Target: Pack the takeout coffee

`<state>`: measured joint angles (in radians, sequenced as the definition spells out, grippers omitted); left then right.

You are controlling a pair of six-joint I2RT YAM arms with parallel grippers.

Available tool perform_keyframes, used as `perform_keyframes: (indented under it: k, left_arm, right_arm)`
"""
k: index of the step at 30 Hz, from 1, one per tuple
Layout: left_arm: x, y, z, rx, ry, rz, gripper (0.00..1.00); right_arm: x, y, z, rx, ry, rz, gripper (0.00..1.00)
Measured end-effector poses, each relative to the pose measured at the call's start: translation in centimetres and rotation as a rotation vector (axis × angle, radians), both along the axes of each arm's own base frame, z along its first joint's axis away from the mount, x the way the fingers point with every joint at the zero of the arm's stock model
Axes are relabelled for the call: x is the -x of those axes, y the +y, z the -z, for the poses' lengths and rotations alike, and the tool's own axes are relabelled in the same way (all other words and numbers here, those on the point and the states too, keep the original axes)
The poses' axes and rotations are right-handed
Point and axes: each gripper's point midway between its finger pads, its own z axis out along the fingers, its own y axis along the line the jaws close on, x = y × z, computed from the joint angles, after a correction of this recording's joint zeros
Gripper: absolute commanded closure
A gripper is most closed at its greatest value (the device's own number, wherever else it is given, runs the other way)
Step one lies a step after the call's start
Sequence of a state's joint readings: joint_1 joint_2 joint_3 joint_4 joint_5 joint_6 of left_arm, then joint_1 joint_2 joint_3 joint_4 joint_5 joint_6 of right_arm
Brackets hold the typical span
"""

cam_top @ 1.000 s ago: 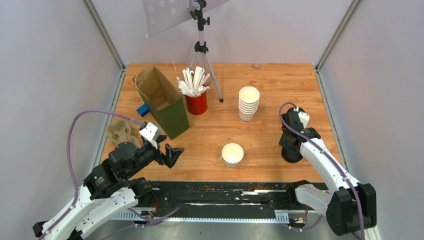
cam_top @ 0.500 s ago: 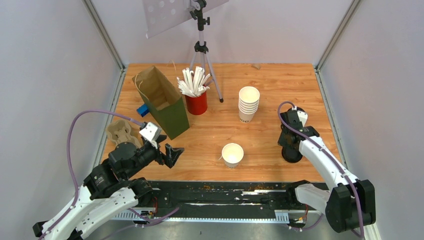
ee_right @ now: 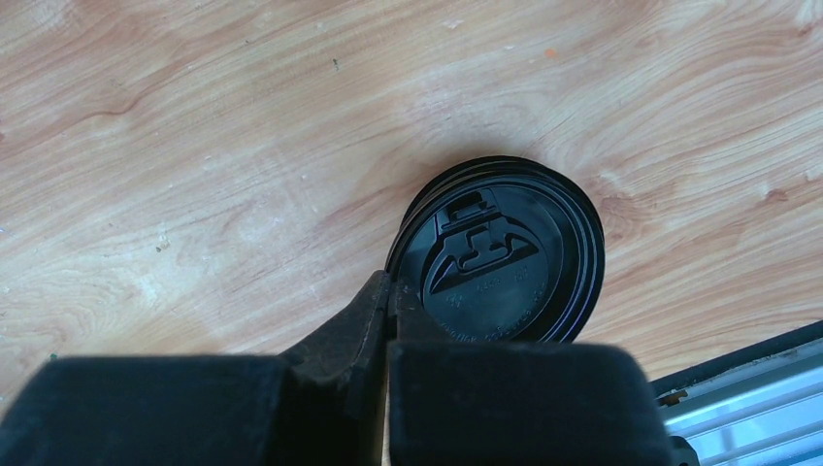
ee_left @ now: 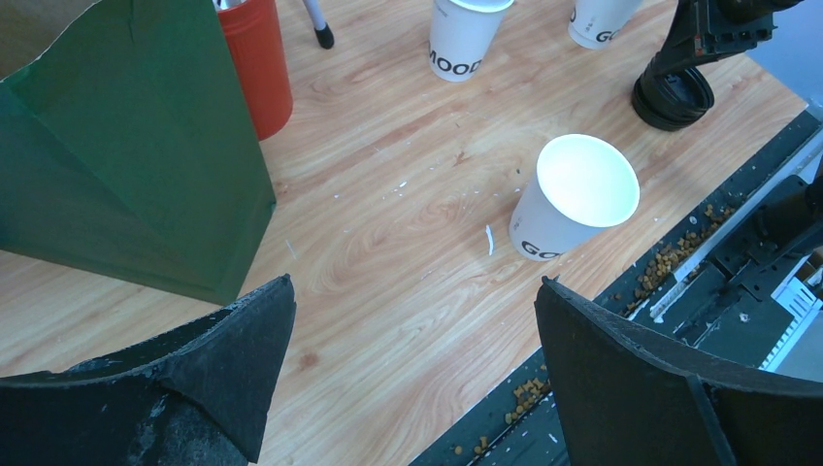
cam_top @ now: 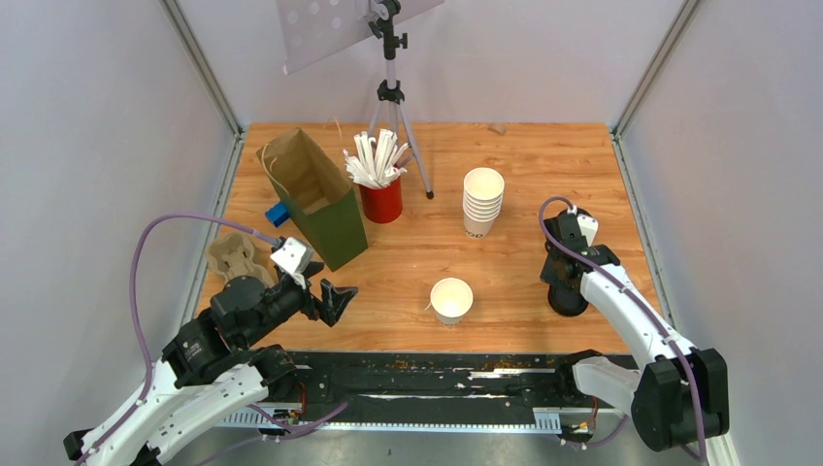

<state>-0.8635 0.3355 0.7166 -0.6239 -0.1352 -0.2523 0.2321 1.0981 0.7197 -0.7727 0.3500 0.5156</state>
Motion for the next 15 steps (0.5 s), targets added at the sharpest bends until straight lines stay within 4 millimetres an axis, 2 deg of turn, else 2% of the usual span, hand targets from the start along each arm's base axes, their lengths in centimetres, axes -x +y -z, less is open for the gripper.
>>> perform_keyframes:
  k: [5, 6, 9, 10, 15]
  left_arm:
    - [0.00, 0.00, 0.00, 0.000, 0.000, 0.000, 0.00]
    - [0.00, 0.00, 0.00, 0.000, 0.000, 0.000, 0.00]
    - [0.00, 0.00, 0.00, 0.000, 0.000, 0.000, 0.00]
    - [0.00, 0.00, 0.00, 0.000, 0.000, 0.000, 0.00]
    - [0.00, 0.00, 0.00, 0.000, 0.000, 0.000, 0.00]
  right_arm:
    - [-0.02, -0.15, -0.04, 0.008, -0.001, 0.001, 1.00]
    - [-0.03, -0.17, -0.06, 0.010, -0.002, 0.001, 0.98]
    - [-0.07, -0.29, -0.14, 0.015, -0.004, 0.006, 0.81]
    - [-0.07, -0.35, -0.20, 0.017, -0.006, 0.013, 0.78]
    - [-0.24, -0.86, -0.43, 0.028, -0.016, 0.041, 0.75]
